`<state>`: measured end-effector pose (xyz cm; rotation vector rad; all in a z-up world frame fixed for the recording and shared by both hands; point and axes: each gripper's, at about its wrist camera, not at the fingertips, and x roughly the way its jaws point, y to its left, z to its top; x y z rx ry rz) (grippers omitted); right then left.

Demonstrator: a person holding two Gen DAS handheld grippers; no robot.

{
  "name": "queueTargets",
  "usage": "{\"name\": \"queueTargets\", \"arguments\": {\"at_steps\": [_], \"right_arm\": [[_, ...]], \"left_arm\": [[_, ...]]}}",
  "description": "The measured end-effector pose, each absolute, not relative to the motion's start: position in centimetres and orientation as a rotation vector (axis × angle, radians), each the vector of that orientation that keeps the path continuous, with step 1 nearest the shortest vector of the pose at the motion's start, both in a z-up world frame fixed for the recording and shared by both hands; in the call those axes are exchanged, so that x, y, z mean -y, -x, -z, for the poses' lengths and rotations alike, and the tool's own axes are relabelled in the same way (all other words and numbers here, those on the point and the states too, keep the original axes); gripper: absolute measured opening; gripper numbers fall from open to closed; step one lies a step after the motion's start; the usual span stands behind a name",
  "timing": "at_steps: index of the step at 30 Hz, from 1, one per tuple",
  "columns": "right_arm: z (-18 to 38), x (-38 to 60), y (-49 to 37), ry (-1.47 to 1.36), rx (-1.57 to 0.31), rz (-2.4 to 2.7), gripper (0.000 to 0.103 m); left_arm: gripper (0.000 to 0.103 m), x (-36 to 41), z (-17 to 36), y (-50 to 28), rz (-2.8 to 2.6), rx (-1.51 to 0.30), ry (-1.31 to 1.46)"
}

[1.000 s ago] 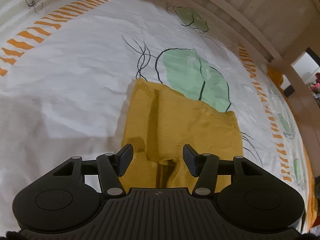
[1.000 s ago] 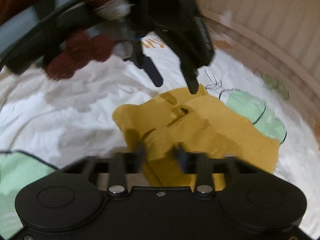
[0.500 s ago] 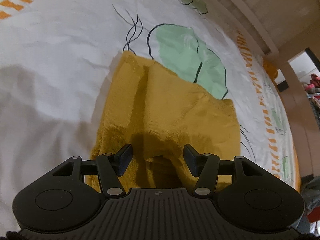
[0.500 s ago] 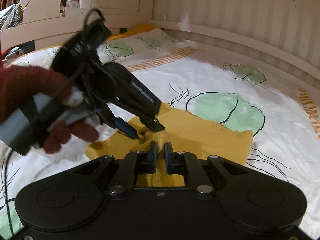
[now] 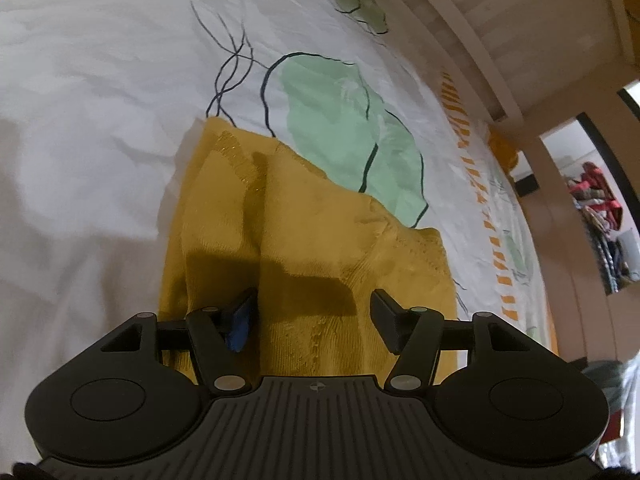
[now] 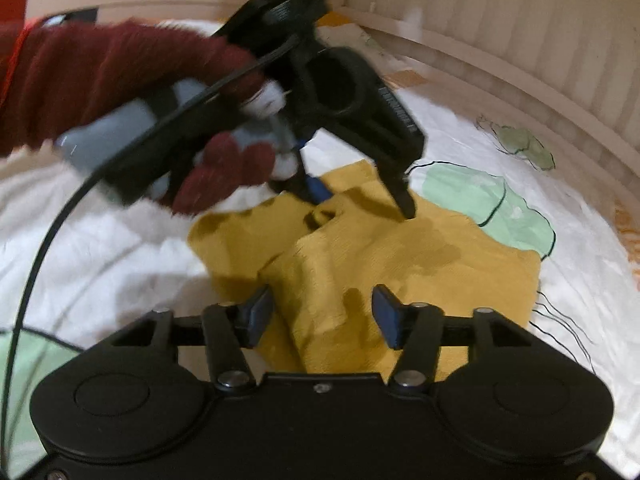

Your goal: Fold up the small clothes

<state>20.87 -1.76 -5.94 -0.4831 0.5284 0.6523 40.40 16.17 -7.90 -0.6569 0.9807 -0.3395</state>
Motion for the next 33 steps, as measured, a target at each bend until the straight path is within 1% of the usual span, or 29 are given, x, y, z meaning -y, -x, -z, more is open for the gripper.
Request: {"name": "queueTargets", "arguments": {"at_steps": [1, 3, 4, 5, 6, 7, 8, 9, 10, 11, 12, 13, 18, 23, 25, 28, 30, 33], "right_arm": [[6.1, 1.7, -20.7, 0.492, -0.524, -0.654, 0.061], [6.2, 1.5, -20.4, 0.501, -0.516, -0.658, 0.061], [6.2, 1.4, -20.2, 0.500, -0.512, -0.656, 0.060], [6.2, 1.4, -20.3, 0.496, -0.510, -0.652, 0.060], [6.1, 1.4, -20.3, 0.490, -0.510, -0.652, 0.060], [6.0, 1.5, -20.4, 0.483, -0.512, -0.653, 0.055], [6.0, 1.6, -20.5, 0.481, -0.515, -0.654, 0.043], [6.0, 1.6, -20.6, 0.484, -0.520, -0.651, 0.037], [6.2, 1.6, -20.7, 0.490, -0.528, -0.655, 0.032], [6.2, 1.6, -20.6, 0.489, -0.532, -0.658, 0.022], [6.2, 1.7, -20.6, 0.479, -0.531, -0.661, 0.015], [6.1, 1.9, -20.5, 0.462, -0.527, -0.657, 0.012], [4.2, 2.8, -20.7, 0.376, -0.470, -0.638, 0.012], [2.4, 2.4, -20.9, 0.313, -0.449, -0.649, 0.012], [2.4, 1.5, -21.1, 0.314, -0.443, -0.666, 0.012], [3.2, -0.5, -21.5, 0.339, -0.466, -0.688, 0.013], [4.3, -2.0, -21.9, 0.375, -0.504, -0.707, 0.017], [6.0, -3.4, -21.9, 0.413, -0.552, -0.746, 0.031]], "left_arm": [[0.058, -16.2, 7.9, -40.4, 0.342, -0.978, 0.659], [0.052, -16.2, 7.9, -40.4, 0.339, -0.972, 0.657], [0.044, -16.2, 7.9, -40.4, 0.336, -0.969, 0.653], [0.038, -16.2, 8.0, -40.4, 0.325, -0.966, 0.646], [0.037, -16.3, 8.0, -40.4, 0.315, -0.966, 0.644], [0.031, -16.3, 8.1, -40.4, 0.307, -0.966, 0.643], [0.024, -16.3, 8.2, -40.4, 0.299, -0.965, 0.641], [0.021, -16.3, 8.2, -40.3, 0.288, -0.963, 0.636], [0.013, -16.3, 8.2, -40.4, 0.284, -0.955, 0.634], [0.011, -16.3, 8.0, -40.2, 0.285, -0.933, 0.627], [0.011, -16.1, 7.8, -40.1, 0.285, -0.918, 0.611], [0.010, -15.9, 7.4, -40.1, 0.285, -0.905, 0.582], [0.010, -14.2, 4.1, -39.6, 0.295, -0.801, 0.393], [0.010, -15.0, 1.4, -39.1, 0.305, -0.724, 0.341], [0.010, -15.9, 1.5, -39.2, 0.299, -0.727, 0.336], [0.010, -17.1, 3.4, -39.7, 0.249, -0.777, 0.360], [0.011, -17.8, 5.1, -40.2, 0.217, -0.836, 0.363], [0.013, -18.7, 6.3, -40.2, 0.131, -0.853, 0.324]]}}
